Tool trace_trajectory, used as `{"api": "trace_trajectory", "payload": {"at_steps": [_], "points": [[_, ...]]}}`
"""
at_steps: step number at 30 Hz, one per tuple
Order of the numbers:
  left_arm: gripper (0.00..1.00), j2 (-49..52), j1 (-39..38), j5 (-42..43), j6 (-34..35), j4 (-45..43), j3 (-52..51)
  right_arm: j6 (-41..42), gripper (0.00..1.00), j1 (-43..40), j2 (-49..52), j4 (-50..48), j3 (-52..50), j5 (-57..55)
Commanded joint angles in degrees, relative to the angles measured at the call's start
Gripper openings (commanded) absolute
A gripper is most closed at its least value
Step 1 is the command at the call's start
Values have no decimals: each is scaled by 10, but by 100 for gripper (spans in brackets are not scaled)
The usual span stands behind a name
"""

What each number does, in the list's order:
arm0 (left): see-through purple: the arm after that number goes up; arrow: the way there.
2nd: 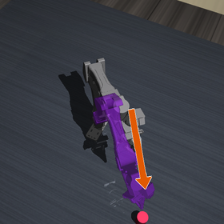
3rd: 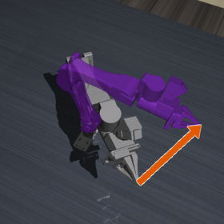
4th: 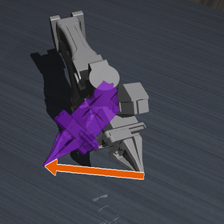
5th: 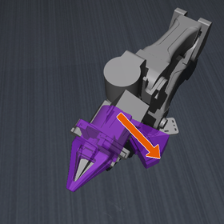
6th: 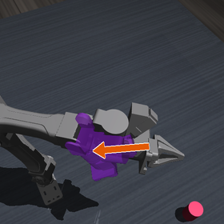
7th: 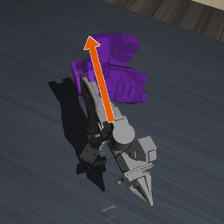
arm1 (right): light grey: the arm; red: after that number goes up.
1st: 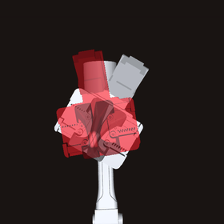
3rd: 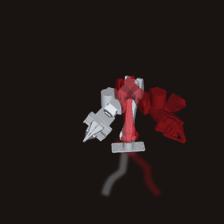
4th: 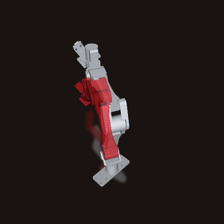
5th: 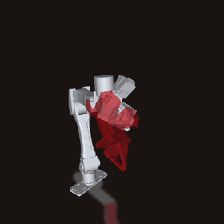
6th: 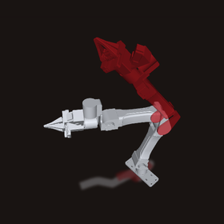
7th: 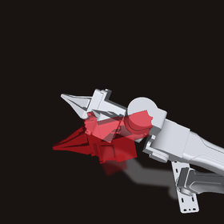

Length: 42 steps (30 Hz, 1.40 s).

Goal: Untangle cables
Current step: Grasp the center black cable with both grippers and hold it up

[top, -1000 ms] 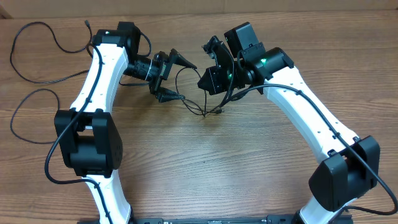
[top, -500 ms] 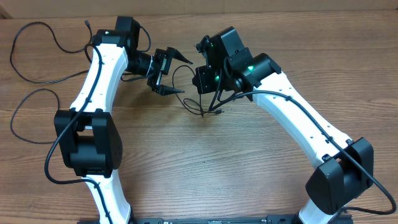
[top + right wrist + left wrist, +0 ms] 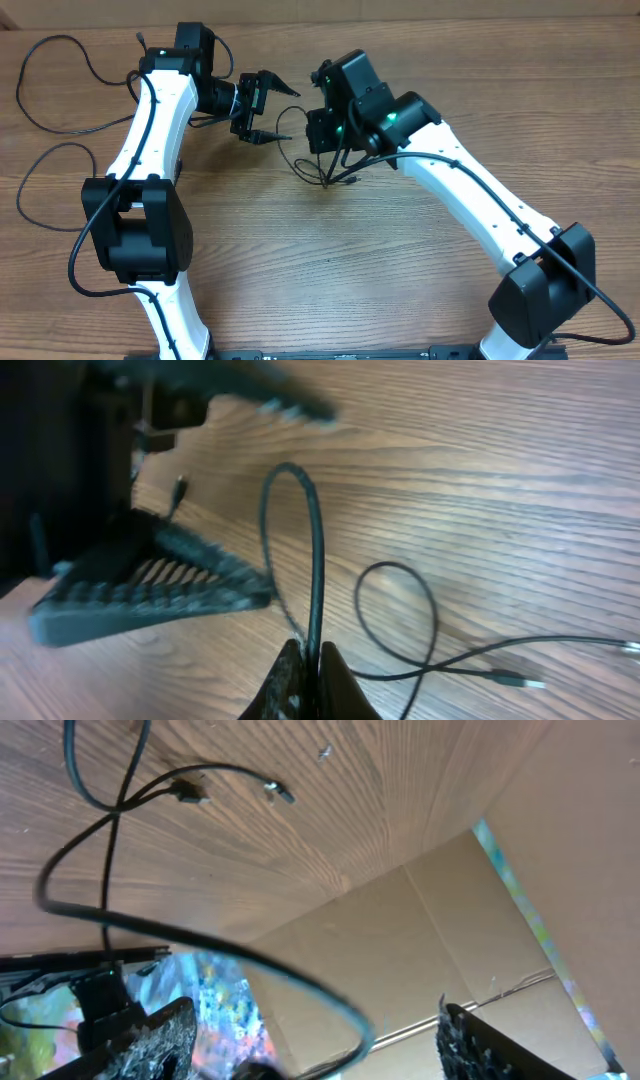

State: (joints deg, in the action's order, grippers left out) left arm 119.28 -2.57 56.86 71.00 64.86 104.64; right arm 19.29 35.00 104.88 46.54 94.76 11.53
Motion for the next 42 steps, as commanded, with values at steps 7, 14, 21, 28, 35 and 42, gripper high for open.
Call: {"api": "trace_trajectory", "payload": {"at_steps": [7,14,21,28,35,42], "points": [[66,3,0,-39,28,-4,9,2,4,12,-5,-13,9,-10],[46,3,0,-43,38,-5,9,3,4,12,-5,-9,9,-10],[44,3,0,-28,38,-5,9,2,4,12,-5,-9,9,-10],[45,3,1,0,38,-7,9,2,4,12,-5,-8,9,-10],[39,3,6,2,38,-7,9,2,4,12,-5,-7,9,-10],[29,3,7,2,38,-7,9,2,4,12,-5,-6,9,-10]]}}
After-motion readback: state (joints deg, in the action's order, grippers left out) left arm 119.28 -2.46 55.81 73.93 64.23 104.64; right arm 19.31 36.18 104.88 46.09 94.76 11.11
